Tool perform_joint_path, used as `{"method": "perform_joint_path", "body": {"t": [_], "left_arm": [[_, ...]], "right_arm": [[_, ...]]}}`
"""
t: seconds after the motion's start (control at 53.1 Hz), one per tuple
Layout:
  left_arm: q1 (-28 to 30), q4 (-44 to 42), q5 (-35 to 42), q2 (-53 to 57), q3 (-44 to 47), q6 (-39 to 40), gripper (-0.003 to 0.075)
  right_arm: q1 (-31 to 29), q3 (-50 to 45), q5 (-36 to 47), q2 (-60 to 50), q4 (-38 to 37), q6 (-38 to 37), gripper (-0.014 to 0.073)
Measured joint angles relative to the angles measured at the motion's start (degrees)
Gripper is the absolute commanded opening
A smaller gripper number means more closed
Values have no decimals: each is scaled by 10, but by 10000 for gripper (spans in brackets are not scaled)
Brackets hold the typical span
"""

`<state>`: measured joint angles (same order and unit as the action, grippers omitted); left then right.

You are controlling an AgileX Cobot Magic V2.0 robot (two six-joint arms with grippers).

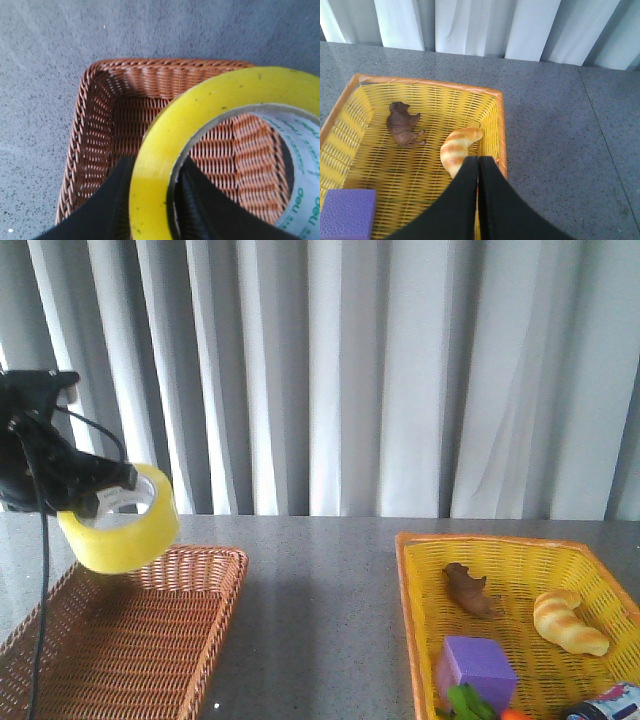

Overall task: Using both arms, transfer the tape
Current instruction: 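Lower the tape roll into the brown basket and open the left gripper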

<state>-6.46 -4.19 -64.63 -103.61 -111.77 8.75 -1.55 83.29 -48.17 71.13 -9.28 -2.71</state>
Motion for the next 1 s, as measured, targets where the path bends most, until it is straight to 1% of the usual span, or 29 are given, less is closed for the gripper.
{"method": "perform_joint_path", "body": {"t": [0.207,0.791,0.922,0.998], "left_arm": [[6,-4,8,-62,24,-2,3],[6,-17,-18,-171,24,-2,5],[6,-18,-18,-177,24,-2,22],[6,-20,-18,-177,24,-2,52]], "right_arm": [[0,0,0,0,0,0,-8],[0,0,0,0,0,0,-8],[0,0,0,0,0,0,-8],[0,0,0,0,0,0,-8]]}}
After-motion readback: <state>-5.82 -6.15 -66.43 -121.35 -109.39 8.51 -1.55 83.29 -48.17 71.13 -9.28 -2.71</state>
